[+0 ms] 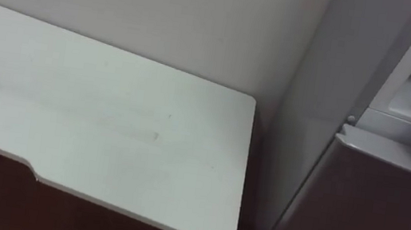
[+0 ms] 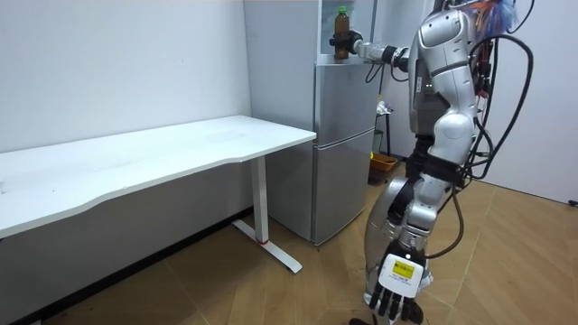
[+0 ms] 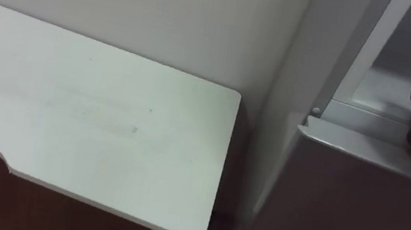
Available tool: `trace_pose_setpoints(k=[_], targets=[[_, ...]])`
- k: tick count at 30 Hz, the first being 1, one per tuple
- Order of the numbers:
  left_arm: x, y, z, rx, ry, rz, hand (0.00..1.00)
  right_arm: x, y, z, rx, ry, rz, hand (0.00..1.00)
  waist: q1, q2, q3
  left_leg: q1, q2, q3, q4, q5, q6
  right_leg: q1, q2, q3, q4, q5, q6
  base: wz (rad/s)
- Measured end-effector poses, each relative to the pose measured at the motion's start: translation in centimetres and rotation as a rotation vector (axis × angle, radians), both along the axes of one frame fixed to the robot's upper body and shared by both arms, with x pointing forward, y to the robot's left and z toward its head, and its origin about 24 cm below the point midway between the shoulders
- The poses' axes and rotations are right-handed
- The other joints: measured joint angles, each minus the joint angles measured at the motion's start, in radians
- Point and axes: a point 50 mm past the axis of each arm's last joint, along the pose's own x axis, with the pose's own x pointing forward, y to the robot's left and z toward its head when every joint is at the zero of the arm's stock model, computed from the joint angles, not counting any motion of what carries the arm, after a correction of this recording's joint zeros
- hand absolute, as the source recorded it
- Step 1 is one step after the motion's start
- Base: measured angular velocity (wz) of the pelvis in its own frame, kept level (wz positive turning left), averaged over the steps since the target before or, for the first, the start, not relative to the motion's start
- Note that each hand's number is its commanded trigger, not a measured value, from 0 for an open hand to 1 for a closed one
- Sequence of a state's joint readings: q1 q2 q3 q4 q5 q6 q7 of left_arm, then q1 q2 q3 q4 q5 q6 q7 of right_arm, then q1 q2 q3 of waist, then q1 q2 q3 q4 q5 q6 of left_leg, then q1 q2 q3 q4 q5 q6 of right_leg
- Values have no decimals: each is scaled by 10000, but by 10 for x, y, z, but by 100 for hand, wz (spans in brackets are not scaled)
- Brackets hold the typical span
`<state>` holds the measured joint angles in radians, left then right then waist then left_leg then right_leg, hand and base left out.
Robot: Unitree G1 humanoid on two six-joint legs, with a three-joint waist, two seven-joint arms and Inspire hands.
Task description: Put the bottle in the upper fridge
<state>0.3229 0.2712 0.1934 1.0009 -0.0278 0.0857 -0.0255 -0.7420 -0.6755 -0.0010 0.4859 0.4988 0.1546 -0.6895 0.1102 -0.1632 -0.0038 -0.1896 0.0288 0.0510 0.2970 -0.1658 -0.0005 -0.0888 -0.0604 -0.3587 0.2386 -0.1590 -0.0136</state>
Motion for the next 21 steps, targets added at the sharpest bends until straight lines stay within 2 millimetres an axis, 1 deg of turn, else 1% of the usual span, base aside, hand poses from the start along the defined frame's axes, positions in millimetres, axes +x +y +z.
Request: trace_pose_setpoints(k=[8, 14, 17, 21], targets=[[-1, 2, 1, 211, 17, 14, 0, 5, 0, 11, 228, -227, -384, 100, 37, -9, -1, -113, 13, -12, 99, 11, -4, -74, 16, 3, 6, 19, -32, 0], [1, 8, 4, 620, -30, -14, 0, 5, 0, 13, 419, -359, -674, 100, 48, -5, -3, -69, 9, -21, 78, 16, -7, -8, 21, -21, -19, 13, -23, 0], [-2, 9, 4, 729, 88, 37, 0, 6, 1, 17, 732, -517, -722, 100, 53, 7, -4, -4, 2, -21, 91, 18, -7, 41, 20, -18, -18, 13, -23, 0], [-7, 9, 4, 744, 214, 53, 0, 11, 3, 24, 705, -454, -597, 100, 71, 6, -2, 63, 7, -22, 15, 19, -12, 97, 20, -21, -14, 11, -20, 0]])
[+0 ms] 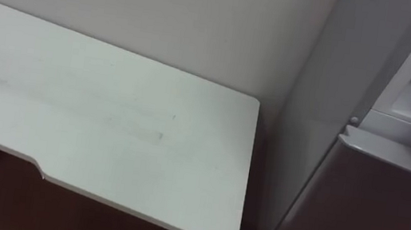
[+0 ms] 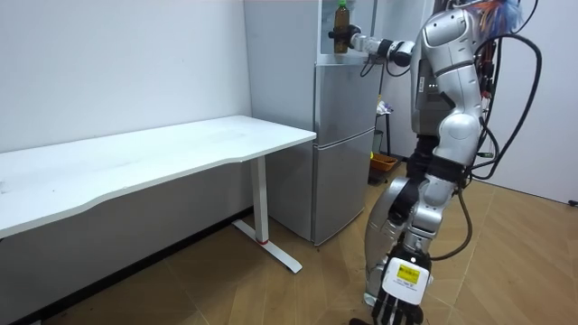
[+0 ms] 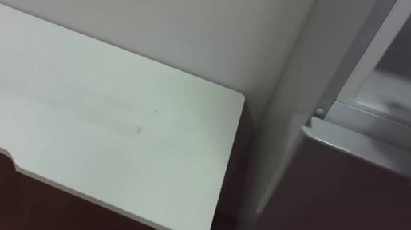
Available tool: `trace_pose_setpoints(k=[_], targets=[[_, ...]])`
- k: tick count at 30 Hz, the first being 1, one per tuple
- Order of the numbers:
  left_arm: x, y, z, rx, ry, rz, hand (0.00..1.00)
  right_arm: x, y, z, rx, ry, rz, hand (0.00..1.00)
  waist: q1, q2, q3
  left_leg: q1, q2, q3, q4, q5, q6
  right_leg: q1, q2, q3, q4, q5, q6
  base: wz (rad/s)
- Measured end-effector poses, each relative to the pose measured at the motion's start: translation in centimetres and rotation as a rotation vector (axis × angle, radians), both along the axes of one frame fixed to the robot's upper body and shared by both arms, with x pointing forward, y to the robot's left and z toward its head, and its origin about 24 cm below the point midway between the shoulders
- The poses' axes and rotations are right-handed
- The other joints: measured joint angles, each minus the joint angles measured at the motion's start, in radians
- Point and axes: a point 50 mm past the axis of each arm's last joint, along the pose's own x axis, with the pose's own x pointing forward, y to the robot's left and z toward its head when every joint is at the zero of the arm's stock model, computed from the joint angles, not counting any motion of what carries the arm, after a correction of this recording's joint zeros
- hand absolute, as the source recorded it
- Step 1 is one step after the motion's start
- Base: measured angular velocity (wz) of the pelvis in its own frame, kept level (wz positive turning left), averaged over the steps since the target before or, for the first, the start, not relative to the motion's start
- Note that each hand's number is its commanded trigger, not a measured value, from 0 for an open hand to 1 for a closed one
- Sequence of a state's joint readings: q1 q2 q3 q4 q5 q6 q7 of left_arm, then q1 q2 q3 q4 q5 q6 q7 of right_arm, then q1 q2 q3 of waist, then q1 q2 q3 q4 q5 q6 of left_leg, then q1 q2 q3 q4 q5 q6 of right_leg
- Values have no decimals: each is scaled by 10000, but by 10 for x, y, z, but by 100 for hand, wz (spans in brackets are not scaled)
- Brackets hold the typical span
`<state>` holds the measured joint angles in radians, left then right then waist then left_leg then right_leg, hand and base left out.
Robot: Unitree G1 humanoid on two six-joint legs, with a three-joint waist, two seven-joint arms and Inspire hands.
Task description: Put the bottle in the upper fridge
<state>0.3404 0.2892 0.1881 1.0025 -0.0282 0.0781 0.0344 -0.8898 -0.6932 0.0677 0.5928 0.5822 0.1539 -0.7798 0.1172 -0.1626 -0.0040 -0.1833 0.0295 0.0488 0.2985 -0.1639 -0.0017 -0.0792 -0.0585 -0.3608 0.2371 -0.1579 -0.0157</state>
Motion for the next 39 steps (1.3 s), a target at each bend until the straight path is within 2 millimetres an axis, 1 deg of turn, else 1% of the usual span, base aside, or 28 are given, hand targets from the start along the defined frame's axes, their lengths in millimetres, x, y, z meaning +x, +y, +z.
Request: trace_pose_setpoints(k=[5, 11, 17, 21, 22, 24, 25, 26, 27, 28, 29, 30, 32, 34, 35, 37, 39], targets=[[-6, 0, 0, -53, 140, 29, 0, 1, 0, 6, -235, 5, 223, 100, 13, -40, 14, 30, -18, -35, 68, -2, 3, 52, -12, -8, -9, -11, 15, 1], [-6, -1, 0, -76, 148, -21, 0, 3, -1, 10, -174, -19, 220, 100, 13, -55, 16, 28, -28, -82, 110, -2, 3, 79, -17, -31, -9, -15, 17, 1], [-6, -1, 0, -66, 140, -22, 0, 3, 0, 10, -181, -15, 262, 100, 10, -52, 16, 20, -31, -96, 127, -2, 3, 92, -16, -53, -5, -15, 17, 0], [-5, -1, 0, -84, 113, 10, 0, 5, -1, 7, 363, -17, 572, 100, 39, -48, 18, 19, -38, -107, 141, -4, 6, 105, -24, -55, 5, -15, 17, 0], [-5, -1, 0, -82, 115, 7, 0, 5, -1, 5, 494, 12, 637, 100, 64, -46, 18, 20, -37, -108, 155, -5, 8, 106, -25, -53, 12, -15, 17, 0], [-4, -1, 0, -98, 65, -7, 0, 7, -5, -4, 927, 327, 805, 100, 149, -35, 26, 13, -28, -119, 217, -22, 21, 132, -29, -97, 22, -15, 16, 2], [-2, -1, 1, -109, 28, -23, 0, 7, -7, -5, 923, 267, 815, 100, 179, -23, 35, 8, -28, -137, 244, -29, 23, 144, -30, -110, 26, -15, 16, 7], [1, -1, 1, -156, -80, -99, 0, 6, -10, -4, 980, 235, 835, 100, 254, 10, 59, -6, -28, -234, 300, -50, 23, 190, -26, -153, 20, -15, 16, 18], [3, 0, 2, -219, -145, -250, 0, 6, -15, -8, 1053, 415, 890, 100, 279, 77, 111, -59, -18, -304, 425, -129, 23, 288, 3, -235, -11, -23, 23, 17], [4, 1, 2, -232, -167, -246, 0, 6, -16, -8, 998, 412, 889, 100, 309, 122, 143, -88, -12, -322, 483, -156, 20, 284, 13, -232, -7, -35, 21, 15], [4, 2, 3, -225, -200, -173, 0, 6, -18, -10, 1089, 447, 996, 100, 327, 38, 89, -160, -11, -350, 523, -159, 19, 235, 23, -232, -6, -51, 16, 0], [4, 3, 3, -201, -139, -206, 0, 7, -20, -10, 1203, 405, 1064, 100, 360, 91, 150, -187, -5, -357, 559, -162, 17, 210, 31, -244, -47, -85, 18, 0], [4, 4, 4, -194, -75, -260, 0, 7, -23, -11, 1404, 320, 1018, 100, 396, 85, 143, -307, 24, -406, 651, -163, 13, 197, 86, -272, -154, -63, 34, 2], [5, 6, 5, -156, -91, -260, 0, 6, -25, -11, 1427, 203, 894, 100, 471, 66, 133, -454, 59, -430, 742, -168, 4, 91, 126, -302, -167, -12, -7, 2], [8, 7, 5, -143, -144, -302, 0, 6, -26, -11, 1437, 99, 852, 100, 552, 81, 143, -537, 103, -436, 830, -184, -12, 68, 163, -334, -197, 37, -46, 6], [13, 8, 7, -116, -333, -342, 0, 5, -29, -12, 1434, 23, 718, 100, 598, 113, 147, -665, 112, -552, 935, -192, -25, 63, 196, -451, -212, 55, -67, 15], [20, 6, 8, -60, -492, -584, 0, 3, -33, -14, 1397, -14, 553, 100, 789, 176, 173, -675, 138, -607, 1001, -208, -49, 52, 231, -487, -230, 62, -79, 8]])
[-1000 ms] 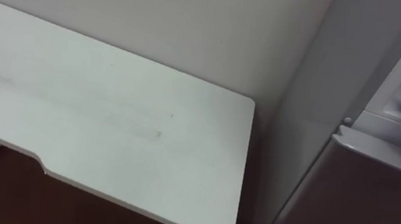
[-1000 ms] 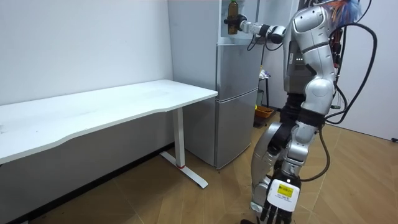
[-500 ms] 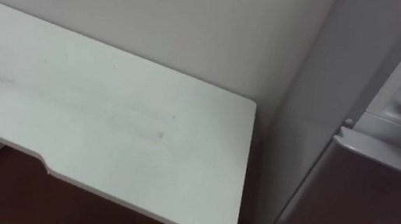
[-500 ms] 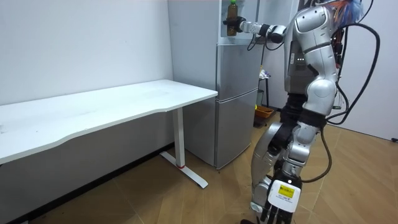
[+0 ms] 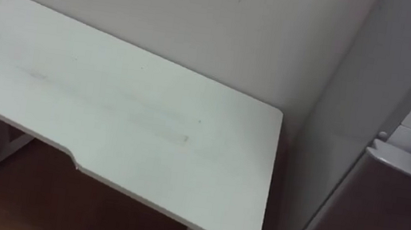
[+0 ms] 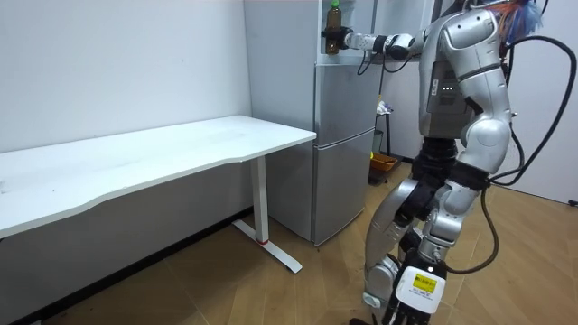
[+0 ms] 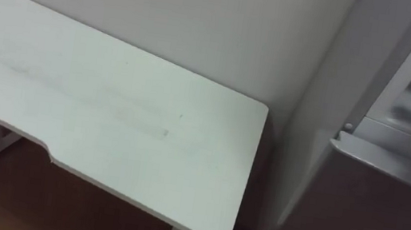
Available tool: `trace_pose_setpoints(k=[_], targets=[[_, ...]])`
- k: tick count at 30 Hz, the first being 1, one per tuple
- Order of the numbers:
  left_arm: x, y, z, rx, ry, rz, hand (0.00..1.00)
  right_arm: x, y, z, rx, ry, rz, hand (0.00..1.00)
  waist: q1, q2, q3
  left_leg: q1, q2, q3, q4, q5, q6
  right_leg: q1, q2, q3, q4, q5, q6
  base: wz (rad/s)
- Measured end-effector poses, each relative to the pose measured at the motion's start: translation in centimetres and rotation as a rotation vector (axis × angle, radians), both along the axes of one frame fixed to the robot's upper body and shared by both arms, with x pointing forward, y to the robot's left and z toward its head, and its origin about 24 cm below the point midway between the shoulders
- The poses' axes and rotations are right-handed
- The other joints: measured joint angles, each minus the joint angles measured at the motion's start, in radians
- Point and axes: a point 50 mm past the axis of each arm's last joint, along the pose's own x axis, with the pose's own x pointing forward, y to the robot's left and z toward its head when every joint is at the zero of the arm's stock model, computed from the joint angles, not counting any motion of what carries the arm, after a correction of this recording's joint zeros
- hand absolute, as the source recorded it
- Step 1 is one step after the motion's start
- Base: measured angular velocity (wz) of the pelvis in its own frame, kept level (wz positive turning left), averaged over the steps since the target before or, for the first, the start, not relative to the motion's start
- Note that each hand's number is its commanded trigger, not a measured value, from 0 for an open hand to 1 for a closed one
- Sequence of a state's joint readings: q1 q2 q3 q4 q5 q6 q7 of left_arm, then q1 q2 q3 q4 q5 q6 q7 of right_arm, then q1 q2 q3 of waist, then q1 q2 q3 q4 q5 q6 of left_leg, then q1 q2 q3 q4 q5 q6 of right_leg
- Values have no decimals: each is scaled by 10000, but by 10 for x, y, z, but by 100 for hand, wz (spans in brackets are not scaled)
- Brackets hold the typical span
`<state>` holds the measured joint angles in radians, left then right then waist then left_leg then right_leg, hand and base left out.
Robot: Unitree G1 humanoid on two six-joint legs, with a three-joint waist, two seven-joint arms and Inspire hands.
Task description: Put the bottle in the upper fridge
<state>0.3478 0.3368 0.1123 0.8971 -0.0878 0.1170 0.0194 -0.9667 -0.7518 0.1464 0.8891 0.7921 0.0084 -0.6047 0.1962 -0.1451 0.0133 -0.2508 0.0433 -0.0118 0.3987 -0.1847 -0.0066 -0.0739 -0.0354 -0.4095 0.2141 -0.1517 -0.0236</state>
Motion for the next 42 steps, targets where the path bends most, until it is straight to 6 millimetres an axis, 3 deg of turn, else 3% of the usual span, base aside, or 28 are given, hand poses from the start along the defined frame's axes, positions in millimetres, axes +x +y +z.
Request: trace_pose_setpoints(k=[9, 17, 19, 20, 21, 22, 34, 42], targets=[[-1, -1, 0, -32, -67, 188, 0, 0, -2, 6, -583, 122, 356, 100, 319, 106, -33, -80, 15, -127, -33, 32, -72, 23, 65, -56, -81, 17, -49, 1], [-7, 0, 1, -129, 104, 245, 0, 0, -6, 2, -421, 275, 492, 100, 344, 36, -82, 8, 12, -229, -40, 36, -94, 212, 94, -165, -92, 11, -78, 5], [-7, 1, 1, -129, 113, 265, 0, 0, -6, 2, -412, 279, 524, 82, 344, 24, -89, 10, 14, -229, -40, 37, -96, 216, 93, -166, -91, 8, -81, 0], [-8, 1, 1, -125, 133, 273, 0, 0, -6, 2, -415, 288, 538, 54, 353, 32, -81, 16, 14, -229, -45, 38, -98, 213, 93, -159, -91, 5, -80, 0], [-9, 1, 1, -124, 144, 280, 0, 0, -6, 1, -414, 291, 539, 11, 355, 29, -80, 19, 14, -229, -47, 38, -99, 213, 93, -157, -92, 4, -81, 0], [-10, 1, 1, -127, 161, 310, 0, 0, -7, 1, -385, 300, 546, 0, 358, 25, -75, 21, 14, -230, -53, 39, -100, 212, 94, -155, -92, -2, -85, 0], [-14, 2, 2, -166, 186, 445, 0, -1, -13, -11, 176, 696, 1088, 0, 434, 43, -16, -3, 34, -224, -30, 27, -129, 146, 80, -136, -91, -81, -74, 0], [-10, 2, 4, -156, 37, 342, 0, -2, -17, -13, 137, 859, 1442, 0, 435, -28, -66, 17, 32, -206, -55, 27, -131, 141, 97, -122, -89, -66, -100, 0]])
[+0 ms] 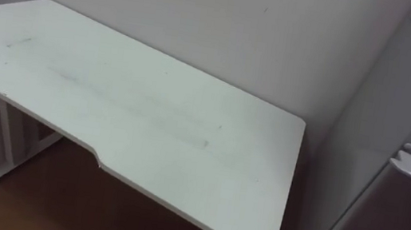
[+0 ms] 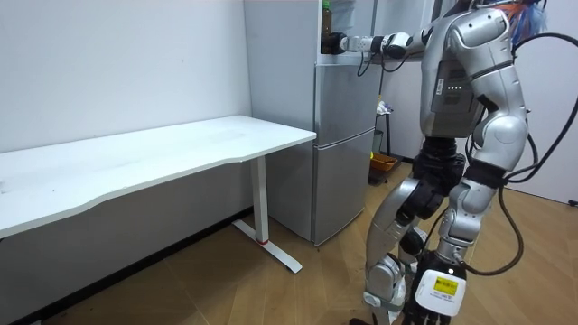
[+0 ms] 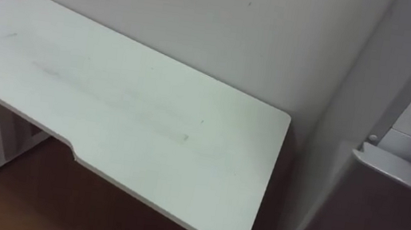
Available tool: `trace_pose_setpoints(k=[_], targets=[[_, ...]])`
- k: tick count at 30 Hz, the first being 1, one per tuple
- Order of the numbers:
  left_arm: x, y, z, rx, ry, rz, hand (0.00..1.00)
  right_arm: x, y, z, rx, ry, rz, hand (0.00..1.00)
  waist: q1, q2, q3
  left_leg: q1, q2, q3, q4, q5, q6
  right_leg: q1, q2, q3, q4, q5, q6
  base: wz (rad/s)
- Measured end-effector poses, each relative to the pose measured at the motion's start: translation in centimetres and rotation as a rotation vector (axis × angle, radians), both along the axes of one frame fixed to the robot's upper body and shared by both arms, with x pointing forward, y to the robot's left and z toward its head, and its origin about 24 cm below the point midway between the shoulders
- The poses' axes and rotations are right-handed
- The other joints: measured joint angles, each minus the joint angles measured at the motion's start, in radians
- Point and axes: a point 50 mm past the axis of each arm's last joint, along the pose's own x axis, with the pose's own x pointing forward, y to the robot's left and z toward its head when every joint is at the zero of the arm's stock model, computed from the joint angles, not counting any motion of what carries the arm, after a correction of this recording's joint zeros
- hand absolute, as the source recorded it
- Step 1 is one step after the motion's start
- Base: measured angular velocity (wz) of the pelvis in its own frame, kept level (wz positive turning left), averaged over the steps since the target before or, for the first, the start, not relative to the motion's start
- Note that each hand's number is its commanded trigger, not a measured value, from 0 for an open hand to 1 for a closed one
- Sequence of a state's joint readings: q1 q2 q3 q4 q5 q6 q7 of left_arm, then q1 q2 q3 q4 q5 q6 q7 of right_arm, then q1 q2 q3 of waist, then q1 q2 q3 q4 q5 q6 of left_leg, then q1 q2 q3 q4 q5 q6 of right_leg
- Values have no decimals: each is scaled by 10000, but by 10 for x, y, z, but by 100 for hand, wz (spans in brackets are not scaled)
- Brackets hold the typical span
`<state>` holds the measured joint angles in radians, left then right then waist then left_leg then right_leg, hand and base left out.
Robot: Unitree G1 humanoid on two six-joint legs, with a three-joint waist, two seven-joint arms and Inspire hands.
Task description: Put the bottle in the upper fridge
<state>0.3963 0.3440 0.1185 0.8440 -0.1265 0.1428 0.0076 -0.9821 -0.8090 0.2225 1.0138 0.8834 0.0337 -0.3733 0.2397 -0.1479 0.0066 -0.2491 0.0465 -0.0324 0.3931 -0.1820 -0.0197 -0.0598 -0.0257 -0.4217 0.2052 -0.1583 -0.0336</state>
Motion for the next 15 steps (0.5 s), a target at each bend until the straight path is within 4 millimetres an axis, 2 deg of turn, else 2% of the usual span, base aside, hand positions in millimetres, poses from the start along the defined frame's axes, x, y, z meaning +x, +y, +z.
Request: trace_pose_setpoints(k=[6, 15], targets=[[-1, 2, 1, 34, 109, 20, 0, -2, -5, -6, -49, 411, 263, 0, 44, -83, -45, 101, -9, 1, -50, 0, -4, 87, -3, 1, -5, -3, -4, 0], [-1, 3, 1, -94, 147, -38, 0, -2, -5, -6, -157, 527, 720, 0, 17, -108, -21, 214, -16, 50, -154, 12, -21, 131, -18, 55, -10, -8, -2, -1]])
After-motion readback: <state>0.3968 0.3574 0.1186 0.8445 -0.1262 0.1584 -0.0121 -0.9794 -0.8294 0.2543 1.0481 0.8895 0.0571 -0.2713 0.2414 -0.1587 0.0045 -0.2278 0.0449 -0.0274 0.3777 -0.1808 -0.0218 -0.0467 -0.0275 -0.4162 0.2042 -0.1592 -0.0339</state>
